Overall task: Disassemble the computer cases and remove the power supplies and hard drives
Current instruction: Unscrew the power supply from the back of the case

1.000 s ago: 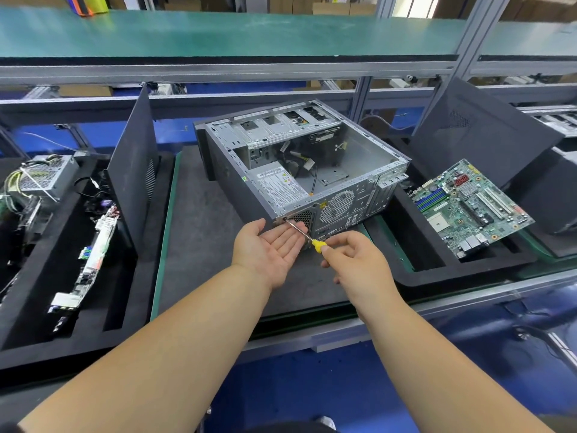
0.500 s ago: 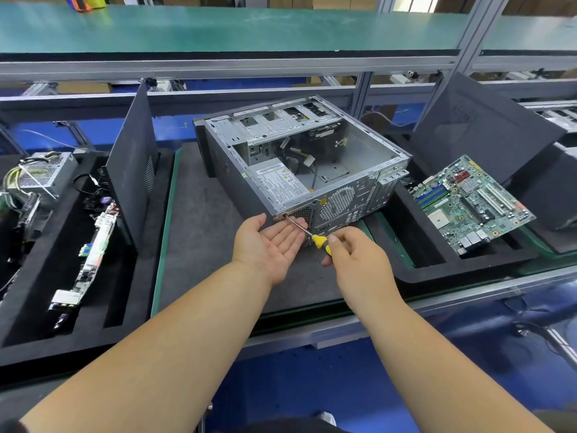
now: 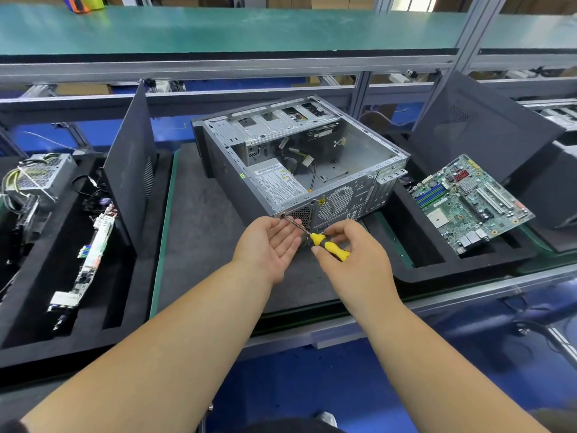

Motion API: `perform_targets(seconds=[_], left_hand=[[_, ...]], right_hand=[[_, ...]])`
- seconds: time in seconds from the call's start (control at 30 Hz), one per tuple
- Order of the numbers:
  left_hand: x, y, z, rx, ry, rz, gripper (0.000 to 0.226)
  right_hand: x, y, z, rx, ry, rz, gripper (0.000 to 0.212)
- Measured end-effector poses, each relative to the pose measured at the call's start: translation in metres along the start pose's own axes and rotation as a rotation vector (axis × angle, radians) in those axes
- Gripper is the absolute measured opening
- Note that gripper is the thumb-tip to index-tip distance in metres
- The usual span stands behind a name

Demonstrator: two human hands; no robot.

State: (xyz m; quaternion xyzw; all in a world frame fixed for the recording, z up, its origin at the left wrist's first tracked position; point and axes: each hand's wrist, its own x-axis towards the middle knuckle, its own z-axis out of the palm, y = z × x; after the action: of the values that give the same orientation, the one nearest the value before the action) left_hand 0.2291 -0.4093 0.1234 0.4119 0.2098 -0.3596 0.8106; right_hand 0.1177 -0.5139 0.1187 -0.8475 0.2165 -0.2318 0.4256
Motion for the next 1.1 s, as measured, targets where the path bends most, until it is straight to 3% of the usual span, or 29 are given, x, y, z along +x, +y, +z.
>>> perform_targets(seconds=[0.13, 1.1], left_hand=[[-0.0005, -0.0010, 0.0035, 0.058, 0.035, 0.027, 0.016], [0.0034, -0.0038, 0.0075, 0.089, 0.063, 0.063, 0.018]], right_hand=[[-0.0026, 0.0014, -0.0001, -0.020, -0.030, -0.014, 0.004], [-0.0050, 0.0036, -0.0024, -0.127, -0.030, -0.178, 0.026]])
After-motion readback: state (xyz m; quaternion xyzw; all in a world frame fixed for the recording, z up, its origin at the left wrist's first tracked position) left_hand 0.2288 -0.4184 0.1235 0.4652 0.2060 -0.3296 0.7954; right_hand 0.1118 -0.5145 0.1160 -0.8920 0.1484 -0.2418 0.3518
